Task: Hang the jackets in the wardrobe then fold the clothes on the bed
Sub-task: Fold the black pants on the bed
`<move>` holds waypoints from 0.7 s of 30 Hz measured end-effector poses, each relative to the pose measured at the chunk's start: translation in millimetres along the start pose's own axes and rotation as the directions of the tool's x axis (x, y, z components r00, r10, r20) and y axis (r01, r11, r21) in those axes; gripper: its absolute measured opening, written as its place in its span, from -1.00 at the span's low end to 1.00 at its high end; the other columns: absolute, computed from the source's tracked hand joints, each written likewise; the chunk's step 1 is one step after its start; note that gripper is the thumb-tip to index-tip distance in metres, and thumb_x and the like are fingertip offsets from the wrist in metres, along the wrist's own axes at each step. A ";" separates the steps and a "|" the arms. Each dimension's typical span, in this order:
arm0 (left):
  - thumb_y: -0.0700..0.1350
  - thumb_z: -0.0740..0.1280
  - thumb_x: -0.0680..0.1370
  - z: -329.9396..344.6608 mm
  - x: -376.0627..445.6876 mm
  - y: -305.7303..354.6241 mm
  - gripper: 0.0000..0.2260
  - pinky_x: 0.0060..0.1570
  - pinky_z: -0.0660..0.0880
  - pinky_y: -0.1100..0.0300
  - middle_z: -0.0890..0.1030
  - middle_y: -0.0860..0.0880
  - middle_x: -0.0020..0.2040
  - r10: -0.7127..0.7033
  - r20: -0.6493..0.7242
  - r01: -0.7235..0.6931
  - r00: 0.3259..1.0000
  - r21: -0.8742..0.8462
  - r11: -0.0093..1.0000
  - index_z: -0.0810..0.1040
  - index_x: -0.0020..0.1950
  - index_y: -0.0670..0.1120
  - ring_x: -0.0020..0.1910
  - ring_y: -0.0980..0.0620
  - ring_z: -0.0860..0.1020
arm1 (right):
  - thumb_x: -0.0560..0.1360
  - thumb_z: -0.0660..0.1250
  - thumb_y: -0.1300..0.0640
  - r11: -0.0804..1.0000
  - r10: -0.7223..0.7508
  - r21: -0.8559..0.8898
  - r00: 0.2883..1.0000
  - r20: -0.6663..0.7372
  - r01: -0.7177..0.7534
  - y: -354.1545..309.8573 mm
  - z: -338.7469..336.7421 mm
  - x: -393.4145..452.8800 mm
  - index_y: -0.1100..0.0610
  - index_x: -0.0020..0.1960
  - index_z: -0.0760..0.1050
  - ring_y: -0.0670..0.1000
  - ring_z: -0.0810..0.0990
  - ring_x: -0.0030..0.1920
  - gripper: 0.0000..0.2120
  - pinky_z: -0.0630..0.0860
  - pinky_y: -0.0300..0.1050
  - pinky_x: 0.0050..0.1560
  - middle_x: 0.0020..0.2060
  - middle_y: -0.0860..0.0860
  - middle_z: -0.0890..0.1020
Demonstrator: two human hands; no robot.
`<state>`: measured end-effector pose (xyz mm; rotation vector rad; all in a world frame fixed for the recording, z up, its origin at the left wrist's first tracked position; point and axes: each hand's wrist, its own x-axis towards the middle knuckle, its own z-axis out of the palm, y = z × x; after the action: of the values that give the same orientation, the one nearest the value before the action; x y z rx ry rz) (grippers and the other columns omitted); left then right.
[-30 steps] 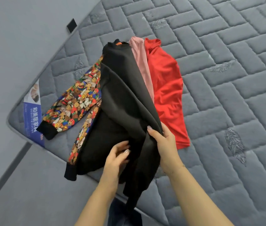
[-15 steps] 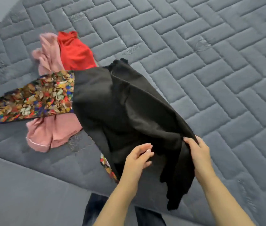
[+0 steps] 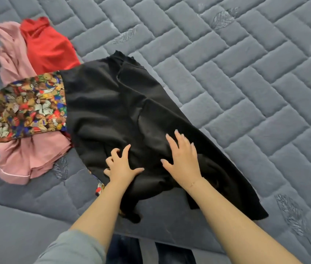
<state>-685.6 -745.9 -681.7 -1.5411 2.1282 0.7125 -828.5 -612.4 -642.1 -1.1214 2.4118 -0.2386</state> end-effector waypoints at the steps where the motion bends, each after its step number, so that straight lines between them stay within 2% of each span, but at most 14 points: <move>1: 0.10 0.54 0.38 5.8 5.7 -3.8 -0.27 0.25 0.35 -0.10 0.23 -0.06 0.37 0.034 -0.045 -0.038 0.998 -0.095 0.995 0.27 0.47 0.15 0.28 -0.16 0.30 | 0.50 0.34 -0.14 0.993 -0.006 -0.117 1.000 0.003 0.006 -2.7 6.4 7.7 0.01 0.60 -0.19 0.17 -0.04 0.57 -0.09 0.09 0.19 0.49 0.58 0.12 -0.17; 3: -0.09 0.53 0.42 12.5 14.6 -7.7 -0.56 0.17 0.44 0.02 0.41 -0.06 0.11 0.129 -0.122 -0.161 0.984 -0.306 0.938 0.49 0.25 0.00 0.03 -0.04 0.46 | 0.47 0.37 -0.13 0.967 0.006 -0.255 0.999 0.032 0.003 2.1 16.3 19.1 0.00 0.56 -0.36 0.22 0.16 0.48 0.03 0.35 0.14 0.32 0.56 0.16 -0.24; 4: -0.15 0.50 0.44 12.9 17.2 -8.2 -0.71 0.07 0.46 0.06 0.45 -0.02 -0.03 0.173 -0.132 -0.209 0.976 -0.336 0.919 0.54 0.11 -0.03 -0.13 0.05 0.47 | 0.50 0.37 -0.08 0.954 0.004 -0.299 0.998 0.063 0.015 8.2 18.9 22.2 0.00 0.56 -0.37 0.20 0.28 0.38 0.01 0.44 0.05 0.17 0.57 0.16 -0.18; 5: -0.19 0.48 0.45 12.5 19.6 -8.0 -0.82 -0.04 0.45 0.12 0.45 0.02 -0.15 0.203 -0.133 -0.237 0.970 -0.335 0.912 0.56 0.00 -0.04 -0.24 0.13 0.45 | 0.53 0.34 0.03 0.940 -0.007 -0.338 0.995 0.097 0.040 15.3 19.8 23.2 -0.01 0.58 -0.31 0.16 0.36 0.28 -0.07 0.46 -0.03 0.04 0.56 0.16 -0.05; 7: -0.20 0.46 0.46 11.0 22.3 -7.0 -0.89 -0.14 0.34 0.23 0.44 0.07 -0.24 0.225 -0.115 -0.250 0.968 -0.305 0.919 0.56 -0.09 -0.05 -0.30 0.17 0.41 | 0.55 0.23 0.25 0.928 -0.039 -0.365 0.992 0.123 0.082 30.6 15.2 20.8 -0.01 0.59 -0.08 0.11 0.45 0.13 -0.26 0.42 -0.08 -0.10 0.43 0.10 0.28; 8: -0.19 0.46 0.46 11.1 20.3 -5.2 -0.90 -0.16 0.31 0.26 0.44 0.08 -0.25 0.229 -0.083 -0.244 0.970 -0.287 0.927 0.57 -0.10 -0.05 -0.30 0.16 0.40 | 0.54 0.19 0.29 0.937 -0.038 -0.340 0.992 0.117 0.076 38.4 10.7 17.2 -0.01 0.58 0.03 0.10 0.47 0.07 -0.31 0.42 -0.07 -0.13 0.32 0.07 0.39; 10: -0.17 0.47 0.45 13.3 5.8 3.5 -0.89 -0.20 0.31 0.30 0.46 0.09 -0.27 0.235 0.020 -0.219 0.972 -0.295 0.930 0.57 -0.14 -0.01 -0.30 0.16 0.41 | 0.52 0.20 0.29 0.959 0.015 -0.285 0.996 0.088 0.011 55.7 -2.1 6.1 -0.03 0.55 0.16 0.09 0.50 0.01 -0.35 0.43 -0.06 -0.16 0.20 0.03 0.46; 13: -0.17 0.50 0.43 27.6 -44.7 36.0 -0.77 -0.28 0.32 0.44 0.47 0.11 -0.33 0.306 0.180 -0.196 0.935 -0.458 0.867 0.51 -0.27 0.09 -0.40 0.25 0.42 | 0.48 0.25 0.28 0.947 0.139 -0.296 0.990 0.025 -0.126 89.2 -25.2 -18.1 -0.02 0.50 0.28 0.07 0.51 0.02 -0.38 0.42 -0.08 -0.08 0.18 0.01 0.49; 15: -0.18 0.51 0.43 42.4 -84.9 67.8 -0.74 -0.27 0.35 0.46 0.48 0.13 -0.37 0.368 0.214 -0.177 0.905 -0.596 0.783 0.50 -0.28 0.13 -0.42 0.29 0.43 | 0.48 0.26 0.27 0.913 0.256 -0.321 0.966 -0.029 -0.252 111.3 -38.8 -38.2 0.01 0.48 0.31 0.09 0.50 0.08 -0.42 0.39 -0.05 0.05 0.19 0.03 0.50; 16: -0.18 0.51 0.44 49.4 -102.5 83.0 -0.75 -0.26 0.38 0.45 0.49 0.13 -0.39 0.387 0.225 -0.149 0.894 -0.666 0.731 0.52 -0.27 0.12 -0.42 0.28 0.45 | 0.49 0.26 0.25 0.889 0.315 -0.339 0.948 -0.037 -0.309 119.5 -43.9 -48.7 0.02 0.48 0.30 0.09 0.49 0.13 -0.43 0.38 -0.04 0.12 0.20 0.03 0.50; 18: -0.21 0.47 0.48 60.3 -132.6 108.1 -0.82 -0.23 0.50 0.32 0.53 0.11 -0.36 0.407 0.278 -0.051 0.870 -0.771 0.635 0.57 -0.22 0.04 -0.39 0.23 0.50 | 0.52 0.26 0.20 0.839 0.412 -0.387 0.911 -0.003 -0.381 129.0 -52.6 -69.0 0.03 0.50 0.24 0.09 0.45 0.23 -0.43 0.35 0.01 0.28 0.27 0.04 0.47; 19: -0.22 0.43 0.51 62.3 -144.1 115.8 -0.86 -0.20 0.54 0.27 0.56 0.08 -0.33 0.425 0.325 -0.004 0.845 -0.790 0.614 0.59 -0.19 -0.01 -0.35 0.18 0.53 | 0.51 0.26 0.18 0.827 0.448 -0.390 0.894 0.024 -0.404 131.8 -56.0 -77.3 0.03 0.52 0.20 0.10 0.41 0.30 -0.40 0.30 0.04 0.37 0.33 0.05 0.44; 21: -0.23 0.37 0.56 59.3 -155.0 117.0 -0.89 -0.16 0.56 0.25 0.62 0.02 -0.24 0.468 0.418 0.018 0.778 -0.760 0.650 0.60 -0.11 -0.04 -0.25 0.10 0.60 | 0.48 0.28 0.18 0.849 0.477 -0.304 0.874 0.089 -0.432 131.3 -63.0 -86.8 0.05 0.55 0.15 0.11 0.28 0.45 -0.33 0.13 0.08 0.50 0.46 0.08 0.32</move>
<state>-748.5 -564.3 -616.0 -1.0794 1.6054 2.0577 -899.2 -463.6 -602.6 -0.6030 2.5244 0.3445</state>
